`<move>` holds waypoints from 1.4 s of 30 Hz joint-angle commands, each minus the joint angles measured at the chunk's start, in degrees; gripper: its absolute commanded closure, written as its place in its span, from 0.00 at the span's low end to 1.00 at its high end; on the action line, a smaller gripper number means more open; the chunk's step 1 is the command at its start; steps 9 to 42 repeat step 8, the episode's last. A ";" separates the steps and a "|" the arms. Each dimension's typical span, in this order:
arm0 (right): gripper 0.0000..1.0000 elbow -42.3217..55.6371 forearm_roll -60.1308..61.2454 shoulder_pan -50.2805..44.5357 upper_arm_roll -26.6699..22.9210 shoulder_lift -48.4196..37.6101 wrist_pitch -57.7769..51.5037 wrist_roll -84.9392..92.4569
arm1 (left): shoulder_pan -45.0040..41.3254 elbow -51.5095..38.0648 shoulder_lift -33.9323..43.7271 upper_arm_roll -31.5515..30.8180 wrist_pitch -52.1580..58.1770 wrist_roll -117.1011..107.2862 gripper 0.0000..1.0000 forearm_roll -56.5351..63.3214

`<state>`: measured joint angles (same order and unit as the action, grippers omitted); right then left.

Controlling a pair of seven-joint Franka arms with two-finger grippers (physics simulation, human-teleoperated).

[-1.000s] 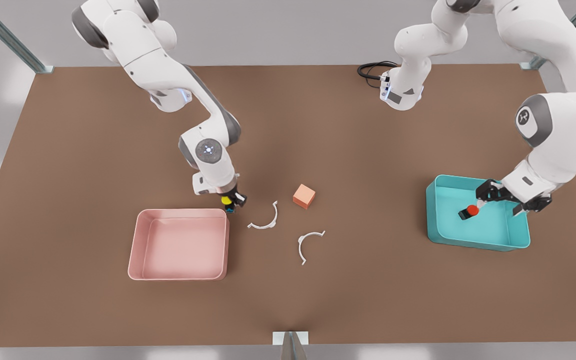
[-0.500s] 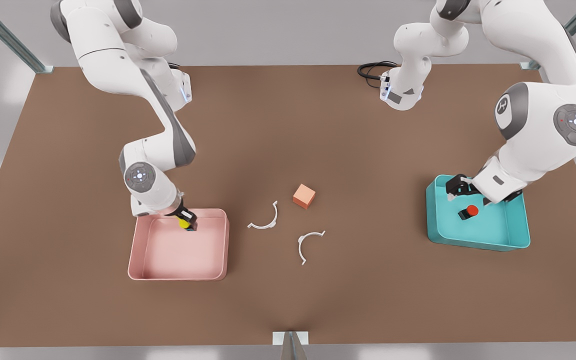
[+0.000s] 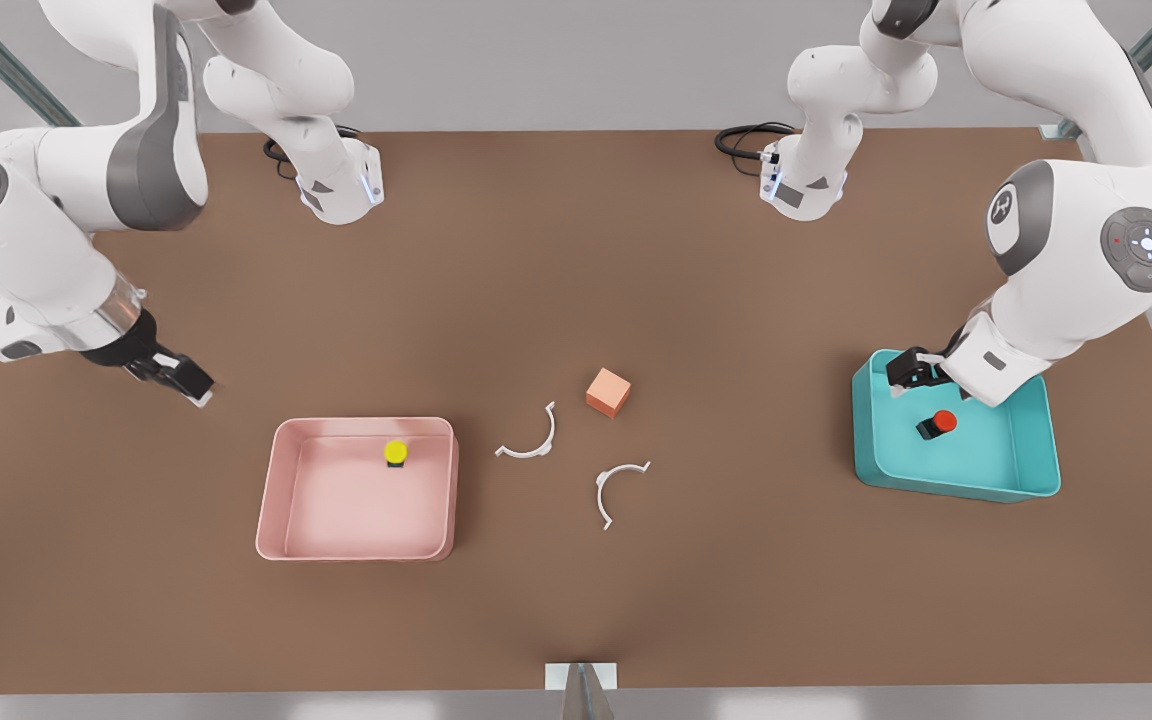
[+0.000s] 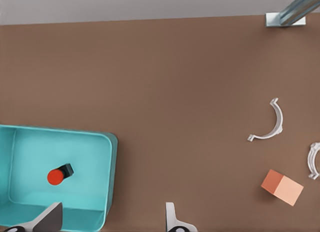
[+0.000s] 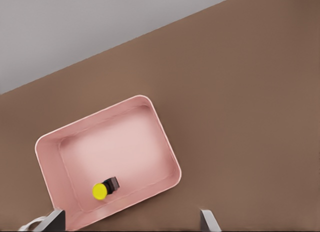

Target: Place the red button in the blue storage box with the left arm, and place the yellow button in the pink storage box with the right arm

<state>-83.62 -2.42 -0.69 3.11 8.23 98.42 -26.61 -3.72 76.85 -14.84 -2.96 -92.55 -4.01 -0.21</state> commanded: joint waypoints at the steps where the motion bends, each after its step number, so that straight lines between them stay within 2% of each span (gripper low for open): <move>1: 0.00 0.57 1.10 -0.97 0.14 0.47 -4.91 25.99 | -0.05 -0.03 0.16 -0.03 0.36 -4.69 0.00 0.04; 5: 0.00 0.30 -0.48 -1.85 -0.38 0.30 -2.45 25.29 | -0.05 -0.03 0.25 -0.03 0.45 -4.69 0.00 -0.05; 42: 0.00 0.48 -0.13 -1.50 -0.21 -0.49 -2.89 26.08 | -0.05 -0.03 0.25 -0.03 0.88 -4.69 0.00 -0.05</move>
